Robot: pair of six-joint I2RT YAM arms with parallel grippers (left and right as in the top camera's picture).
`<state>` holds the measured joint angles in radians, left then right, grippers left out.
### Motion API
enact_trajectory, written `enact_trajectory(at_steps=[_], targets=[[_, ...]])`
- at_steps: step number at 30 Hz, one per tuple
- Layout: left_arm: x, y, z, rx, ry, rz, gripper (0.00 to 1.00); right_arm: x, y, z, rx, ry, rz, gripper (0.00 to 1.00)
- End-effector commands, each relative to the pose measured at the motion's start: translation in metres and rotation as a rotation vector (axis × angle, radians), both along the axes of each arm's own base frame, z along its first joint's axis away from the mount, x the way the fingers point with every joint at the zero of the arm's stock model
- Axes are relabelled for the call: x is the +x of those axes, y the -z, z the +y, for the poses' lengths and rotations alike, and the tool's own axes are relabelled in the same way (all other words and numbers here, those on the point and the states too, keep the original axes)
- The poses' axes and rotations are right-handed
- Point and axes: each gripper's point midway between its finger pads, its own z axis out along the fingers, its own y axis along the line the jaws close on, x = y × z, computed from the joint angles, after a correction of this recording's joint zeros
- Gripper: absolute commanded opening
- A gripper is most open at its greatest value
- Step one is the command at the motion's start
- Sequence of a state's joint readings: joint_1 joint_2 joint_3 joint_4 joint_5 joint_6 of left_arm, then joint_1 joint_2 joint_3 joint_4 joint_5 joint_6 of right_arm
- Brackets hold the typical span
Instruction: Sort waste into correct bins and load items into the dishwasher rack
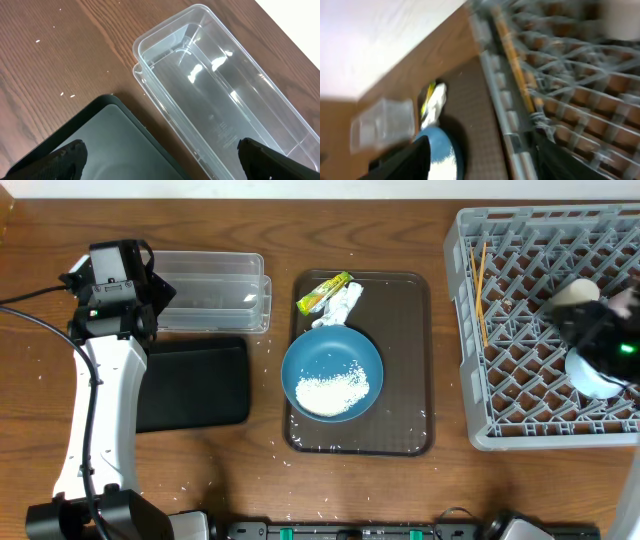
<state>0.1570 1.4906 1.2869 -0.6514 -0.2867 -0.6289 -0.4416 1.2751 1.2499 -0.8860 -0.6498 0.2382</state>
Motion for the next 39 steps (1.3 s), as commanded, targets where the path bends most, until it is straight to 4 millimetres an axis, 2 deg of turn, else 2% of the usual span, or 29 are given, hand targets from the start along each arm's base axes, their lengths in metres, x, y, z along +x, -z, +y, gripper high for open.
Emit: enact_trajectory(at_steps=[1,4,9,11,18,23,30,35,39], targets=[[-0.002,0.006,0.002,-0.003,-0.009,0.015,0.99,0.008,0.000,0.037,-0.110,-0.111,-0.019,0.68],[-0.002,0.006,0.002,-0.003,-0.009,0.015,0.99,0.019,0.001,0.065,-0.161,-0.122,-0.022,0.71],[-0.002,0.006,0.002,-0.003,-0.009,0.015,0.99,0.030,0.001,0.122,-0.184,-0.246,-0.068,0.75],[-0.002,0.006,0.002,-0.003,-0.009,0.015,0.99,0.033,0.006,0.137,-0.182,-0.286,-0.068,0.75],[-0.002,0.006,0.002,-0.003,-0.009,0.015,0.99,0.046,0.034,0.160,-0.161,-0.357,0.011,0.75],[-0.002,0.006,0.002,-0.003,-0.009,0.015,0.99,0.063,0.032,0.180,-0.199,-0.414,0.046,0.75],[-0.002,0.006,0.002,-0.003,-0.009,0.015,0.99,0.097,0.035,0.192,-0.364,-0.416,0.170,0.75],[-0.002,0.006,0.002,-0.003,-0.009,0.015,0.99,0.109,0.059,0.214,-0.397,-0.477,0.247,0.76],[-0.002,0.006,0.002,-0.003,-0.009,0.015,0.99,0.106,0.084,0.234,-0.407,-0.526,0.294,0.81]])
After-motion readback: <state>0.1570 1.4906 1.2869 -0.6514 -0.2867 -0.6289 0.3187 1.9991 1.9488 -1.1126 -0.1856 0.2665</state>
